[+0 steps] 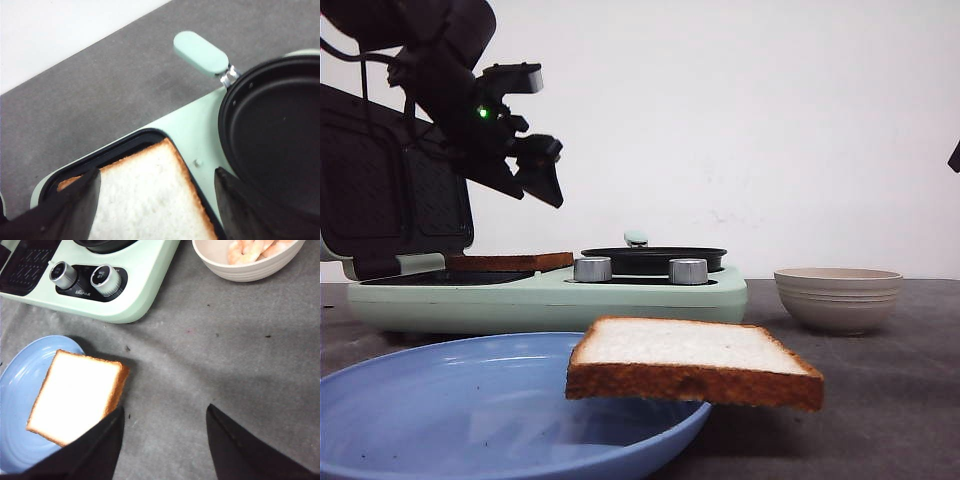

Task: Make breakfast with bread and shrimp
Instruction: 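Raise the left gripper away from the press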

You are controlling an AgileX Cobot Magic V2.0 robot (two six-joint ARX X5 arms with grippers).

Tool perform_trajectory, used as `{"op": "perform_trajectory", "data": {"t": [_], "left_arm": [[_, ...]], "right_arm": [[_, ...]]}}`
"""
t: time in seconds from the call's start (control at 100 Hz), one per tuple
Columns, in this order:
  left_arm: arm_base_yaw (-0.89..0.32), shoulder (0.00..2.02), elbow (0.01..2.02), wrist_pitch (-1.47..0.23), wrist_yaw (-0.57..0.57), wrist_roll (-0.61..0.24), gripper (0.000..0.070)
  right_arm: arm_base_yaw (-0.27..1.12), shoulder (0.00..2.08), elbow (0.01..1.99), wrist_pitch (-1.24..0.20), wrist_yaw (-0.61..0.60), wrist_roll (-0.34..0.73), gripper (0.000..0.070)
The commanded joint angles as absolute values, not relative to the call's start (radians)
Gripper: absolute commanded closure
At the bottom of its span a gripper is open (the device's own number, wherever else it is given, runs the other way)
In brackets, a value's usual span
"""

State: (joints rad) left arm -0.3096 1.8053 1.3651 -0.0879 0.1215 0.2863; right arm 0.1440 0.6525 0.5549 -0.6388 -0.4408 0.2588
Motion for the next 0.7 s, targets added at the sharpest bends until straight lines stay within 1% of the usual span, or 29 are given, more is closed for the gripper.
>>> {"op": "perform_trajectory", "data": {"t": [0.0, 0.07, 0.27, 0.39, 0.52, 0.69], "left_arm": [[-0.307, 1.793, 1.407, -0.094, 0.145, 0.224, 0.0305], [-0.297, 1.757, 1.414, -0.104, 0.170, 0.191, 0.0307], [-0.265, 1.618, 1.414, -0.125, 0.186, 0.107, 0.0307], [-0.241, 1.529, 1.414, -0.175, 0.193, 0.064, 0.0307], [-0.217, 1.441, 1.412, -0.252, 0.211, 0.044, 0.0312], [-0.186, 1.352, 1.403, -0.309, 0.211, -0.044, 0.0312]], "right_arm": [[0.147, 0.658, 0.570, -0.628, -0.437, 0.249, 0.0381], [0.147, 0.658, 0.570, -0.628, -0.438, 0.249, 0.0381], [0.147, 0.658, 0.570, -0.621, -0.438, 0.250, 0.0381], [0.147, 0.658, 0.570, -0.621, -0.438, 0.250, 0.0381], [0.147, 0.658, 0.570, -0.621, -0.438, 0.250, 0.0381], [0.147, 0.658, 0.570, -0.621, -0.438, 0.251, 0.0381]]}}
